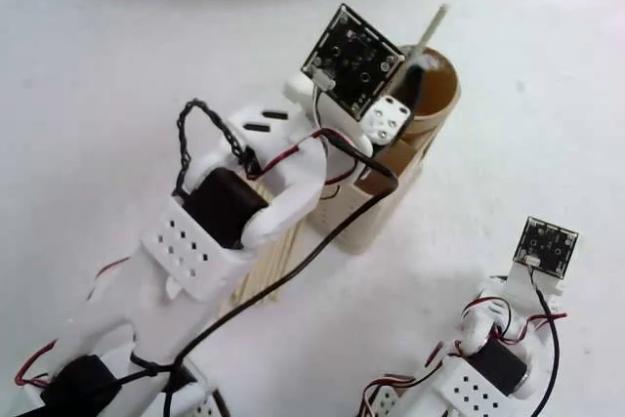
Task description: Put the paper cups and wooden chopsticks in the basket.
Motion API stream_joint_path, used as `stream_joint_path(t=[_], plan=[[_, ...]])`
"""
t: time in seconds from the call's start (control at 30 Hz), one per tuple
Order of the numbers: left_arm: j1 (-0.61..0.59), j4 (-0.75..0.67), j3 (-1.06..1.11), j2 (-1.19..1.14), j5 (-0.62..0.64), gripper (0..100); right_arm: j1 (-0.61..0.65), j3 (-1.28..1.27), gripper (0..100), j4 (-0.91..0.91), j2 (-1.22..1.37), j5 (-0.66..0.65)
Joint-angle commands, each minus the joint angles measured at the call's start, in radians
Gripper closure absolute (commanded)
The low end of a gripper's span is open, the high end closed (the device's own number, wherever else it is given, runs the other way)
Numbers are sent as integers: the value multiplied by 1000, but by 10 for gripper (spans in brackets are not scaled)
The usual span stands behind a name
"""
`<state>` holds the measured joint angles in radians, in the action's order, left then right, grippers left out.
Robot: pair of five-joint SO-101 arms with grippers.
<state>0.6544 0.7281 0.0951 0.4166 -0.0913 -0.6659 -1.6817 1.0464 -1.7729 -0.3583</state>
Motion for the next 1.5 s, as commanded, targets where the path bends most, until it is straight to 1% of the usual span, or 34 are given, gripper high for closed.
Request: stream_joint_path(t=[0.0,0.13,0.2,0.23,0.33,0.43,0.5,0.53,0.6,0.67,0.83,0.9,0.93,1.07,1.17,1.3,1.47], plan=[[-15,23,-6,5,5,894,-5,-11,981,-1,4,-2],[-48,23,-11,16,3,914,-8,-11,981,-1,4,-2],[-90,31,-5,41,3,913,-8,-11,981,-1,4,-2],[-114,57,-5,54,3,913,-8,-11,981,-1,4,-2],[-211,189,-5,120,3,913,-8,-11,981,-1,4,-3],[-348,385,-5,177,3,913,-8,-11,981,-1,4,-5],[-453,456,6,193,3,913,-8,-11,981,-1,4,-5],[-506,465,29,194,3,913,-8,-11,981,-1,4,-5],[-601,453,109,193,3,910,-8,-11,981,1,4,-5],[-653,390,236,191,2,910,-8,-11,981,1,4,-5],[-656,112,623,191,-92,910,-2,-11,981,-1,4,-5],[-657,-5,735,191,-100,910,-1,-11,981,1,4,-8],[-662,-40,764,191,-100,910,-1,-11,981,2,5,-8],[-682,-51,799,186,-97,910,-1,-11,981,2,5,-8],[-679,-57,796,114,-95,910,-1,-11,981,2,5,-5],[-684,-32,677,-97,-98,909,-1,-11,981,2,5,-5],[-684,98,466,-343,-101,909,-2,-11,981,2,5,-5]])
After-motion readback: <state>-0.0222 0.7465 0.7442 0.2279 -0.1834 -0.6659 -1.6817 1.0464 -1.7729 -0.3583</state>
